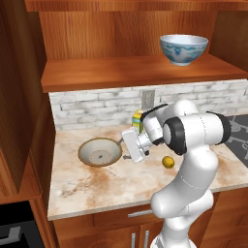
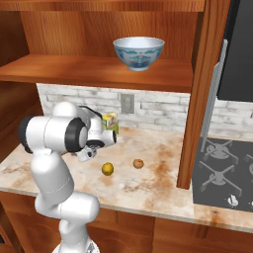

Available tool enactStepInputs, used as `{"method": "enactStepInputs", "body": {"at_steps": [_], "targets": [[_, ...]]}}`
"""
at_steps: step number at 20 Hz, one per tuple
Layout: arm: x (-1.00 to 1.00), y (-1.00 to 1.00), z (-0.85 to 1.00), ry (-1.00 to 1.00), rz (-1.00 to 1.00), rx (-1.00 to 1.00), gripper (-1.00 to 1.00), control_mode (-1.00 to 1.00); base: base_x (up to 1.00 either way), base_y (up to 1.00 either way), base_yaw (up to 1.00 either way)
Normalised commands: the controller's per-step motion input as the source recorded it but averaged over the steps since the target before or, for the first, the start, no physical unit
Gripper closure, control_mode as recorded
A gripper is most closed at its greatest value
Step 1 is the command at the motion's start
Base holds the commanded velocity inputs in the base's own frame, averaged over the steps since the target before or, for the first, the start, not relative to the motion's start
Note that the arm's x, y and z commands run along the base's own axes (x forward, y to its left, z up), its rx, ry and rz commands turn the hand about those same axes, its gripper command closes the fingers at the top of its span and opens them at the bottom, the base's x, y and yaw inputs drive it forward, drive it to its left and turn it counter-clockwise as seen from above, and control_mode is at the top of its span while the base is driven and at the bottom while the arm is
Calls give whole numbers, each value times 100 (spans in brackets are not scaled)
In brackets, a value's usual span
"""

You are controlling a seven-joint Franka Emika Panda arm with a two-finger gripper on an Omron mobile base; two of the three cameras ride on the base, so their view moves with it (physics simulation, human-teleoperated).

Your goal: Pick both bowls and place them on the counter. Then place the lemon in one bowl and place the tangerine in the other bowl.

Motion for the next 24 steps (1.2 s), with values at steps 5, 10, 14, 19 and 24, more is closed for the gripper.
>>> {"method": "enactStepInputs", "body": {"at_steps": [5,10,14,19,24], "targets": [[-38,-14,7,0,0,0,-100,-100,0,0,0],[-37,-4,30,-1,-2,0,-100,-100,0,0,0],[-39,-2,41,0,-2,-4,-100,-100,0,0,0],[-32,-4,45,1,-3,-8,-100,-100,0,0,0],[-27,-12,52,13,-3,-9,-100,-100,0,0,0]]}}
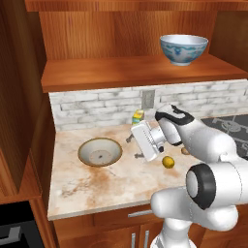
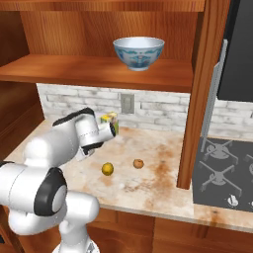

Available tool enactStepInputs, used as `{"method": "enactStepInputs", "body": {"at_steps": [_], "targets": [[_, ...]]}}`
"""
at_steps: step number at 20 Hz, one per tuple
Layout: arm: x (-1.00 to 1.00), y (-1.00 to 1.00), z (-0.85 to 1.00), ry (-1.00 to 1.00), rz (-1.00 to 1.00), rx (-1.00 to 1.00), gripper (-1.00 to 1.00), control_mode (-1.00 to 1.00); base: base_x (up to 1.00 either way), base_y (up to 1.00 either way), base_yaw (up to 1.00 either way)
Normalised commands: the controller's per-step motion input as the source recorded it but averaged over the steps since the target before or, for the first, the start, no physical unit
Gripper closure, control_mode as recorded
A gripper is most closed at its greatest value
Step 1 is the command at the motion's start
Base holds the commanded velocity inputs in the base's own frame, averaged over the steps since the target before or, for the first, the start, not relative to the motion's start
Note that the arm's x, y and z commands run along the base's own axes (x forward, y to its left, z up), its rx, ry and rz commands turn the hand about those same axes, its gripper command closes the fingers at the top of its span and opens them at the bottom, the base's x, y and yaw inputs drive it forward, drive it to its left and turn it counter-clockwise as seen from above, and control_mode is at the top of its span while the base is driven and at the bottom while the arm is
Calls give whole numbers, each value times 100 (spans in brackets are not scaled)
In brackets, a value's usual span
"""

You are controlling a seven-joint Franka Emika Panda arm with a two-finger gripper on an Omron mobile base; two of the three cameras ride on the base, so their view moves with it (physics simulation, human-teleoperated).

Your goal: Pick both bowls and place them on the counter. Then place the lemon in one bowl and place the tangerine in the other bowl.

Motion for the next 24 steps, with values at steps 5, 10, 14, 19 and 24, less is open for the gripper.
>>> {"method": "enactStepInputs", "body": {"at_steps": [5,10,14,19,24], "targets": [[-36,-7,41,13,-2,-9,-100,-100,0,0,0],[-35,-5,37,10,-10,-2,-100,-100,0,0,0],[-28,-12,36,2,-18,-5,-100,-100,0,0,0],[-25,-15,34,0,-35,-9,-100,-100,0,0,0],[-22,-17,38,4,-34,-4,-100,-100,0,0,0]]}}
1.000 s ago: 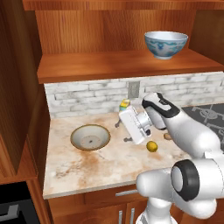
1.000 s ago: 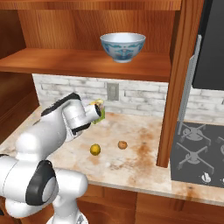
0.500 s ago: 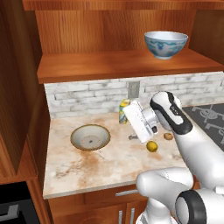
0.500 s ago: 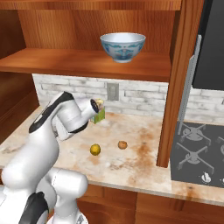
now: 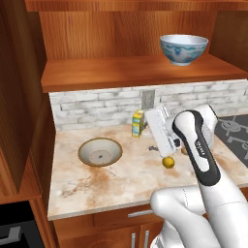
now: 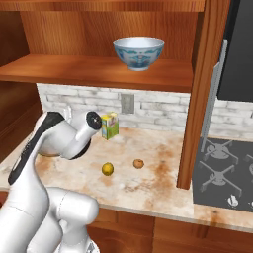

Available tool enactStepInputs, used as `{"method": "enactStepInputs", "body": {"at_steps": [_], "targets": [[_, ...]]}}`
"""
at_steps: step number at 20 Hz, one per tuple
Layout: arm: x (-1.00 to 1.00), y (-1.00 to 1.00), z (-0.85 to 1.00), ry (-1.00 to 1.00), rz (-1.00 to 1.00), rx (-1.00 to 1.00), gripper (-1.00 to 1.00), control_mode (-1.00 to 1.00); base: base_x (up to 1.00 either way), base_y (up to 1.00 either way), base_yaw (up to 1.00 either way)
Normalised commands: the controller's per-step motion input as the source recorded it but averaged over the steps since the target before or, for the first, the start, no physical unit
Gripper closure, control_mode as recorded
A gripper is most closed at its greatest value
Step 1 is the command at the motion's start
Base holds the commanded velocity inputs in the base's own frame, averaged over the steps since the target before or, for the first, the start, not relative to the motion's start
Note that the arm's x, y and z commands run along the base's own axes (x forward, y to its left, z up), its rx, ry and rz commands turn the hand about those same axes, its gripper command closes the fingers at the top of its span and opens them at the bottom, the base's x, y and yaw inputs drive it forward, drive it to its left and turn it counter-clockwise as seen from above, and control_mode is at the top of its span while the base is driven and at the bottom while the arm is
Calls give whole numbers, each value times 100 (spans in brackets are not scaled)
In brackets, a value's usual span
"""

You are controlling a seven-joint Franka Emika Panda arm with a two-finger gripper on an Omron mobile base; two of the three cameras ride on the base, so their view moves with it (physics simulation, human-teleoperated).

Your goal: Pick both bowls and place them on the counter. Then place the lemon in one bowl and place the tangerine in the other bowl.

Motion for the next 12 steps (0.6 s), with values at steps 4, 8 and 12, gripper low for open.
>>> {"method": "enactStepInputs", "body": {"at_steps": [4,8,12], "targets": [[-24,-17,43,12,-29,-1,-100,-100,0,0,0],[-27,-22,41,23,-24,-5,-100,-100,0,0,0],[-24,-26,45,24,-20,-9,-100,-100,0,0,0]]}}
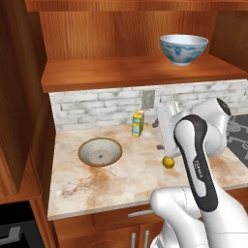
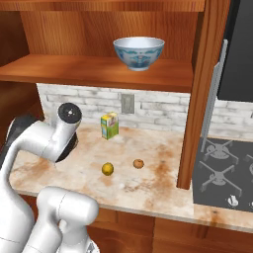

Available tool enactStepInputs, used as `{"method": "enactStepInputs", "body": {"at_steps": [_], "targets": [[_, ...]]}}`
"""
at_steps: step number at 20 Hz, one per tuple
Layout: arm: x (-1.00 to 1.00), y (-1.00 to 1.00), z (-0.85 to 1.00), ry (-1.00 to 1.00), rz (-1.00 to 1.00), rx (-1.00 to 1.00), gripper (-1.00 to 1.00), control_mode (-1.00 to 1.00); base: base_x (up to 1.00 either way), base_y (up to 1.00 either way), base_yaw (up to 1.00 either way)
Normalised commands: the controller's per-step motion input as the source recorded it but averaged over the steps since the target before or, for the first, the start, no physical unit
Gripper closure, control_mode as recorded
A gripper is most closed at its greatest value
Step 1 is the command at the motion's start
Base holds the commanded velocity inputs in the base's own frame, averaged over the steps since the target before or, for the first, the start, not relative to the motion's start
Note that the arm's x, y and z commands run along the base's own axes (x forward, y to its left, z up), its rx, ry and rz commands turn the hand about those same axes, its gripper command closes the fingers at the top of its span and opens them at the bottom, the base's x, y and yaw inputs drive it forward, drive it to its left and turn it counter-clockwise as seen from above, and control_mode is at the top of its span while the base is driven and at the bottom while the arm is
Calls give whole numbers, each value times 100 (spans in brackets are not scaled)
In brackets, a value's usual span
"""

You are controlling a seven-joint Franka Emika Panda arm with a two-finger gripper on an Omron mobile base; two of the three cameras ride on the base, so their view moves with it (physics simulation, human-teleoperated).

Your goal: Pick both bowls and place them on the counter. Then place the lemon in one bowl and place the tangerine in the other bowl.

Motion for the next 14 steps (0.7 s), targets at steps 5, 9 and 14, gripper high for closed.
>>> {"method": "enactStepInputs", "body": {"at_steps": [5,9,14], "targets": [[-23,-21,44,13,-16,-11,-100,-100,0,0,0],[-16,-21,40,2,-21,-11,-100,-100,0,0,0],[-14,-16,39,3,-16,-15,-100,-100,0,0,0]]}}
